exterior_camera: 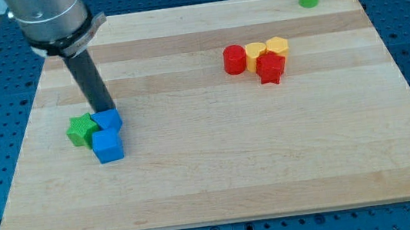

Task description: Push the green circle into the blue blocks

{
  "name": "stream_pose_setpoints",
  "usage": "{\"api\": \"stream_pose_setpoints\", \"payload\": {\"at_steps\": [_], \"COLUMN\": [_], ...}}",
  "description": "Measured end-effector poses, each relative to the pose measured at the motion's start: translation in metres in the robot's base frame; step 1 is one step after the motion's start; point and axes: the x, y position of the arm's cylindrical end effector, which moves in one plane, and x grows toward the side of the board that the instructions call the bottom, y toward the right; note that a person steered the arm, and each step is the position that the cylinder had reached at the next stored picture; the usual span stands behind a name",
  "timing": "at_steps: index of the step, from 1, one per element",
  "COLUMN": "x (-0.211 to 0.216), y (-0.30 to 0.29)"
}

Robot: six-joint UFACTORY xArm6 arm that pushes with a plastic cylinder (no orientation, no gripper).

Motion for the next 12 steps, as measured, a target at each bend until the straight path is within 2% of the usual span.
{"api": "stream_pose_setpoints", "payload": {"at_steps": [1, 3, 4, 5, 6, 7, 8, 9, 10, 11, 12], "x": [-0.041, -0.134, -0.14, -0.098, -0.121, -0.202, -0.231, -0.23, -0.23, -0.228, -0.23], "y": [0.033, 0.145, 0.254, 0.347, 0.444, 0.491, 0.465, 0.407, 0.305, 0.271, 0.28]}}
